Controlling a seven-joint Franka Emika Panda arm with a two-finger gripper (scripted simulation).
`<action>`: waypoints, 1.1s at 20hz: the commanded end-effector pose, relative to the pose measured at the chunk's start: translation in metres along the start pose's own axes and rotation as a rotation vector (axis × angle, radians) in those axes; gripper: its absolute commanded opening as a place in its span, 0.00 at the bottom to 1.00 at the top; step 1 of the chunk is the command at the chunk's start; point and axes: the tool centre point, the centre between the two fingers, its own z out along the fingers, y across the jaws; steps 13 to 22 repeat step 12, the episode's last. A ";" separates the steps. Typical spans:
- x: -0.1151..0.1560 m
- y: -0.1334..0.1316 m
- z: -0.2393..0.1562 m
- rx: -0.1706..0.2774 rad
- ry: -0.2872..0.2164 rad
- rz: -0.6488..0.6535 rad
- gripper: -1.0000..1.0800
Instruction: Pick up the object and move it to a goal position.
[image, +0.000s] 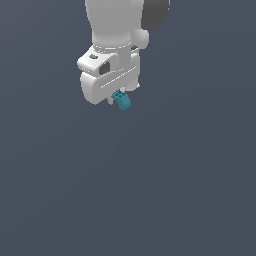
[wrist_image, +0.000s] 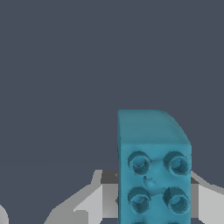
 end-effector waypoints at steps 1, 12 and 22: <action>-0.002 -0.001 -0.018 0.001 0.000 0.000 0.00; -0.005 -0.001 -0.050 0.000 -0.001 0.001 0.00; -0.005 -0.001 -0.050 0.000 -0.001 0.001 0.00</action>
